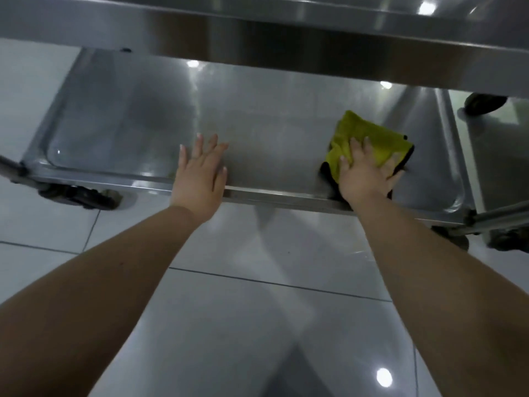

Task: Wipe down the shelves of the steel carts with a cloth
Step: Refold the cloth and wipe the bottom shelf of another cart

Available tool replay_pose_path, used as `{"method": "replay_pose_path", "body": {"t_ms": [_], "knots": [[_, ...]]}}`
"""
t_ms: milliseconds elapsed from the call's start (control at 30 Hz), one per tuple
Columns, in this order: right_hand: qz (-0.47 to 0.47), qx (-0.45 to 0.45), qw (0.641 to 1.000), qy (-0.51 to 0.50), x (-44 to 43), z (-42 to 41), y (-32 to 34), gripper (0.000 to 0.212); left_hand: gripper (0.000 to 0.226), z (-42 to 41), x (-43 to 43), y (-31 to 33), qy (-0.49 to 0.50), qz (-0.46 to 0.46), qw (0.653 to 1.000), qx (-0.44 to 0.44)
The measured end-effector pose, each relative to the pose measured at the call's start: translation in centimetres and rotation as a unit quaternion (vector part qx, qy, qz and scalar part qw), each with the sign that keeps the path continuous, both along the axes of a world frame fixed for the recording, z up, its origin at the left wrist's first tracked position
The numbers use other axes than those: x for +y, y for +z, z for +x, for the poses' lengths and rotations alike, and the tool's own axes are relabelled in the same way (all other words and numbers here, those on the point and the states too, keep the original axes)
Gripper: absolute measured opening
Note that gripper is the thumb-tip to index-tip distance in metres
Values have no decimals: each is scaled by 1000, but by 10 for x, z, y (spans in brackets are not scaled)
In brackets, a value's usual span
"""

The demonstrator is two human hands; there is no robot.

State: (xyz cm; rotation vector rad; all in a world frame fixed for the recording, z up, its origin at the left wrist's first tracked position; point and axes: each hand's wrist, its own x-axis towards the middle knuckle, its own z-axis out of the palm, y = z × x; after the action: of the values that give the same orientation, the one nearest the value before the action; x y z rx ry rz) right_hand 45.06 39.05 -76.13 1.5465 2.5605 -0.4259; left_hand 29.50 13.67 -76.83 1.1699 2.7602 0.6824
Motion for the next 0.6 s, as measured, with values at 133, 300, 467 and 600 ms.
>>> {"method": "replay_pose_path", "body": {"t_ms": [133,300,467,600], "knots": [[-15,0,993,117,-86,-61,1,55,56,-9,-8,4,-24,-45,999,14],[-143,65,964,213,-152,-108,9,53,52,-3,12,7,25,20,997,-72],[-49,150,971,179,-72,-63,1,51,52,2,44,4,-5,-90,996,-22],[-20,62,979,191,-45,-39,-14,50,71,29,104,2,-2,-257,966,10]]}}
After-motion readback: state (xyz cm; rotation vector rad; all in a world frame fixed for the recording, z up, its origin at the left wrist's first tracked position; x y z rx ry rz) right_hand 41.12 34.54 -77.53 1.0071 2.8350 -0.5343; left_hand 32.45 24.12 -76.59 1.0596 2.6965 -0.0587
